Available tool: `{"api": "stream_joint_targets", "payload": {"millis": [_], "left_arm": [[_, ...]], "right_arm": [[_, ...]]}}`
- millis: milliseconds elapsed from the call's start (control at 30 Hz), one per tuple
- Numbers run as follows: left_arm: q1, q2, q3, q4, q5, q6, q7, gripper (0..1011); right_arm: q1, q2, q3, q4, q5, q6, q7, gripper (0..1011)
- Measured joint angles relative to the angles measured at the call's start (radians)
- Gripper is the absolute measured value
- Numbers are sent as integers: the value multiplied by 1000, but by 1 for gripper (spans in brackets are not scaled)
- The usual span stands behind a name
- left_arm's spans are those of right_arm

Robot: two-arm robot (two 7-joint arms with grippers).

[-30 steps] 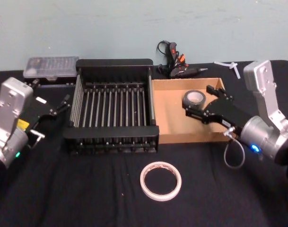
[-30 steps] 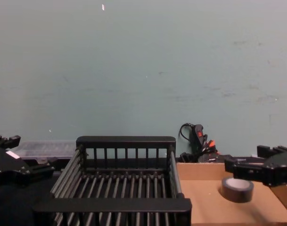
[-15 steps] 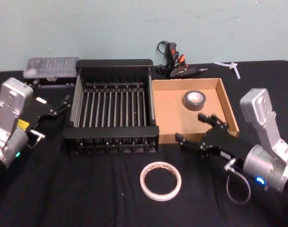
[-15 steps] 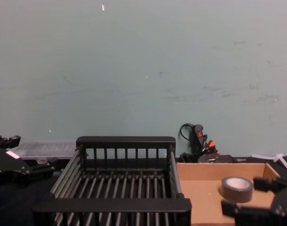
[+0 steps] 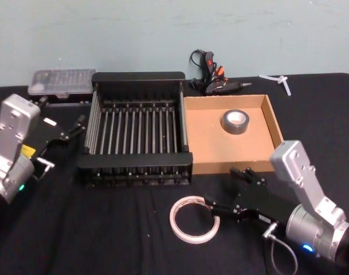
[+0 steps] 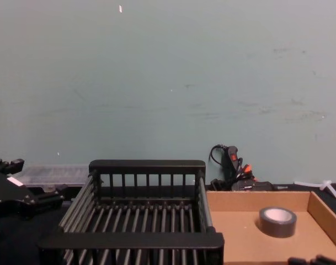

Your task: Pick up the white tape and place it into the black box , Pick up the silver tape and place it into the brown box.

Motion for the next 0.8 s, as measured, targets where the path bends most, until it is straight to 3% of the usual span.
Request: {"api": "stream_joint_targets", "payload": {"millis": [400, 800], "left_arm": [[0, 0, 0, 0, 0, 0, 0, 1001], [0, 0, 0, 0, 0, 0, 0, 1001]], "right_arm": [[4, -30, -31, 33, -59, -6, -12, 1002], [5, -64, -38, 82, -113, -58, -17, 1002]]}}
